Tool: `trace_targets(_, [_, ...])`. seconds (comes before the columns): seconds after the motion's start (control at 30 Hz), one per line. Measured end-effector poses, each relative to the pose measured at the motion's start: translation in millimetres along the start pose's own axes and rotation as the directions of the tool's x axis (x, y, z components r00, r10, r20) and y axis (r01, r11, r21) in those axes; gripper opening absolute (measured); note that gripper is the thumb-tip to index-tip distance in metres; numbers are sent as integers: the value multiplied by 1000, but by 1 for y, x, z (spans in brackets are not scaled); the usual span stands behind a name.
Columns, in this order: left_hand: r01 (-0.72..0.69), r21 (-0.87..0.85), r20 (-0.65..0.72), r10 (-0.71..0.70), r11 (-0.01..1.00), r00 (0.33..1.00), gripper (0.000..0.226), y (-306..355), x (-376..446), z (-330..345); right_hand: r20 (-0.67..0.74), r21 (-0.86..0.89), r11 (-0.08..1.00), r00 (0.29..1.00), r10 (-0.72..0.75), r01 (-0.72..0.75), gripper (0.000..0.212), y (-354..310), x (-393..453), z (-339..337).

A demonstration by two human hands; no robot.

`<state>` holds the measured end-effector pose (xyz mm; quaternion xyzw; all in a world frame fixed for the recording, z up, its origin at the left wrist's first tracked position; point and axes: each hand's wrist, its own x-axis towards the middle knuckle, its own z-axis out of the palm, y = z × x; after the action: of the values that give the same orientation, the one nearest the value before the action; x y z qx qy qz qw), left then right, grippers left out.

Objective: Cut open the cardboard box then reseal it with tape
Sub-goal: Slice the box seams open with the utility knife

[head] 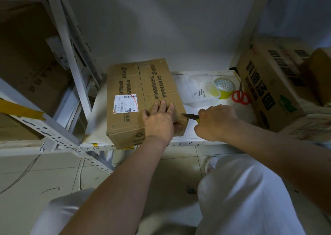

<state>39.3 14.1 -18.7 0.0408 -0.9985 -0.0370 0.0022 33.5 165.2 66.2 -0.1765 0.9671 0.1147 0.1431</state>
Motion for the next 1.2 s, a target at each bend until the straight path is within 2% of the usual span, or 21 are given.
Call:
trace_targets(0.17, [11,2,0,-11,1000,1000,65,1,0,-1,129,52,997,990,56,-63,30,-8,3,-5])
trace_targets(0.33, [10,0,3,-10,1000,1000,70,1,0,0,274,75,994,960,55,-78,40,-13,3,-13])
trace_targets(0.5, [6,-27,28,-5,1000,1000,75,1,0,0,359,38,998,933,35,-52,34,-21,7,-16])
trace_targets(0.6, [1,-42,40,0,999,999,72,1,-2,-4,341,0,1000,940,11,-12,25,-25,12,-19])
trace_targets(0.73, [3,-29,57,-1,1000,998,69,2,-3,-7,232,32,999,973,10,-18,22,-28,8,-11])
trace_targets(0.9, [1,4,44,-1,1000,999,66,2,-2,-5,111,156,984,992,67,-84,23,-26,-1,11])
trace_targets(1.03, [-2,19,33,1,1000,999,72,2,-1,-2,19,281,956,996,87,-89,17,-23,-5,27])
trace_targets(1.2, [-3,26,23,2,1000,1000,76,2,-1,-1,-15,449,885,990,143,-121,21,-24,-5,44])
